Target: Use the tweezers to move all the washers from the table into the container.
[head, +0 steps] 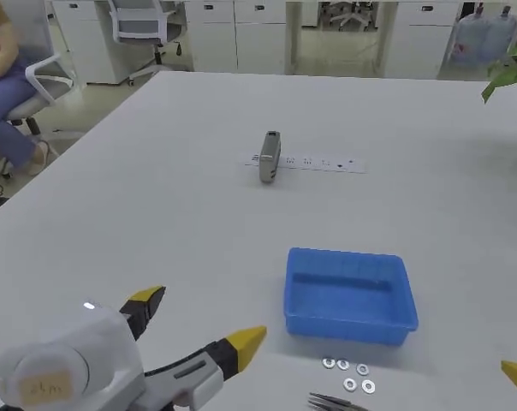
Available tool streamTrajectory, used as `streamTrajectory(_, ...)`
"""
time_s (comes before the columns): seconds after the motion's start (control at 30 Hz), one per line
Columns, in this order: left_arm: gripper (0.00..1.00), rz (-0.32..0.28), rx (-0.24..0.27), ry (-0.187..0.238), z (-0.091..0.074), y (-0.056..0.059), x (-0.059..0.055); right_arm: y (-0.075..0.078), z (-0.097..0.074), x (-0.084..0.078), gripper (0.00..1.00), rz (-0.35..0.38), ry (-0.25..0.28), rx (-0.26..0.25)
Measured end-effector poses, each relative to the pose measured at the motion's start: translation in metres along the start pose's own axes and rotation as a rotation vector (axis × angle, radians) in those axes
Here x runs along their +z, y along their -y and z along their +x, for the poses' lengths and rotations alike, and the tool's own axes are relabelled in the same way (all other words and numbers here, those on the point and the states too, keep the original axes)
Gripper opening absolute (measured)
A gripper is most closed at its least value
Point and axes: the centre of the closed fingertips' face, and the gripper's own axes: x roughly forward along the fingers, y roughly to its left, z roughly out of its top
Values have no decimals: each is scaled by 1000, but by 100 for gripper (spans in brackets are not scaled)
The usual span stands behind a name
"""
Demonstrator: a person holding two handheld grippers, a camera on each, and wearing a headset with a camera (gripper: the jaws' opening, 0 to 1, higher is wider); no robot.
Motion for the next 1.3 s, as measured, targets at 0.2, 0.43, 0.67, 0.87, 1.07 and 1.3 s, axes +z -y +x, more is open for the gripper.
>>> streamTrajectory(0.2,86,-2,3,3,0,-1,1,-1,1,-2,59,-9,-13,4)
streamTrajectory(0.43,86,-5,9,7,-1,-3,2,-2,2,-2,59,-11,-18,4)
streamTrajectory(0.67,86,-3,7,-1,0,-2,1,0,2,-2,59,-23,-25,-8)
streamTrajectory(0.87,86,13,-9,-16,2,2,-1,9,-1,-1,63,11,-9,-39)
streamTrajectory(1.07,83,1,-79,-75,5,14,-9,4,0,-8,55,-37,-59,-13)
streamTrajectory(1.3,66,74,-218,-226,5,40,-33,-10,3,-14,39,-38,-107,56)
